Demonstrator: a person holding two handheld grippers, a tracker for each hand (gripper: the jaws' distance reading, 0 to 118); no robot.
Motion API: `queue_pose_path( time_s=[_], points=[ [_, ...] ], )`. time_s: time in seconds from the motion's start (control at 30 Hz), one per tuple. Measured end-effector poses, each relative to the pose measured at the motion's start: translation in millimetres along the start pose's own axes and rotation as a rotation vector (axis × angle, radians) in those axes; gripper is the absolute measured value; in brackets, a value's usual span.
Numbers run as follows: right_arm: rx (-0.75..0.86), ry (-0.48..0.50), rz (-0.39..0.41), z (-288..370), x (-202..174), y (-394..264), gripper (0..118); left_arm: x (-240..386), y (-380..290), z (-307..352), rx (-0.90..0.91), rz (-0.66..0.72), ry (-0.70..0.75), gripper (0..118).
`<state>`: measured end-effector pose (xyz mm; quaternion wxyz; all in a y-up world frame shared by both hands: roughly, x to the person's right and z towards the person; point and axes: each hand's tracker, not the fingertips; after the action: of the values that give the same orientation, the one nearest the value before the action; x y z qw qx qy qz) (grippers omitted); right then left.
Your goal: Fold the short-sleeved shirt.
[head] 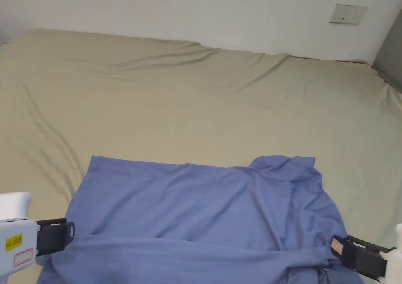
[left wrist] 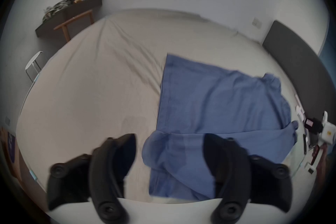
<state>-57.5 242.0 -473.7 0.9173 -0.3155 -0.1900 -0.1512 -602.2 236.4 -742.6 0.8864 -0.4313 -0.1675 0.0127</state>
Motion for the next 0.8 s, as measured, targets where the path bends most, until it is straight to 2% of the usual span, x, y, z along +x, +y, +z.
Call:
queue_pose_path(
  time_s=[0.1,0.13,0.2,0.23,0.3,0.37,0.43,0.47,0.5,0.53,0.57,0.63,0.73,0.77,0.8],
  points=[
    [0.111,-0.018,0.078,64.3,-31.6,-3.0,82,9.8,-21.4,27.7,0.018,-0.027,0.002,93],
    [0.153,-0.008,0.087,83.9,-40.2,-8.0,72,11.6,-32.3,24.1,0.014,-0.036,0.008,93],
    [0.223,-0.014,0.104,106.7,-54.1,-19.8,0,16.5,-45.5,9.0,-0.042,-0.084,0.006,93],
    [0.257,-0.050,0.117,117.7,-61.1,-23.6,0,18.8,-50.7,-2.6,-0.090,-0.095,0.011,93],
    [0.212,0.024,0.113,125.4,-68.5,-26.1,0,19.8,-58.0,-23.2,-0.137,-0.068,0.000,93],
    [0.218,0.026,0.103,130.9,-76.9,-28.5,0,21.3,-68.4,-42.3,-0.198,-0.041,0.003,93],
    [0.207,0.032,0.119,129.7,-80.6,-27.3,0,23.9,-81.5,-56.4,-0.232,-0.025,-0.001,86],
    [0.207,0.030,0.121,129.3,-81.7,-26.7,0,30.1,-83.3,-50.0,-0.139,-0.087,0.100,68],
    [0.202,0.029,0.124,128.6,-82.1,-25.1,0,30.7,-72.6,-41.3,-0.139,-0.077,0.091,21],
    [0.190,0.029,0.128,126.1,-81.7,-24.0,0,29.4,-66.6,-39.6,-0.099,-0.084,0.034,1],
    [0.177,0.021,0.130,121.3,-77.9,-25.4,2,32.2,-65.3,-38.4,-0.129,-0.061,0.016,1],
    [0.135,-0.010,0.148,111.3,-73.7,-26.1,16,36.7,-64.5,-36.8,-0.170,-0.089,0.034,1],
    [0.020,-0.003,0.170,86.5,-60.7,-29.5,78,27.7,-68.7,-44.8,-0.174,-0.086,0.018,1],
    [-0.035,-0.005,0.182,71.3,-57.5,-32.3,91,24.7,-67.9,-44.3,-0.173,-0.056,0.016,1],
    [-0.088,-0.012,0.204,50.6,-52.6,-37.9,91,32.5,-64.2,-32.1,-0.176,-0.039,0.005,1]
  ],
)
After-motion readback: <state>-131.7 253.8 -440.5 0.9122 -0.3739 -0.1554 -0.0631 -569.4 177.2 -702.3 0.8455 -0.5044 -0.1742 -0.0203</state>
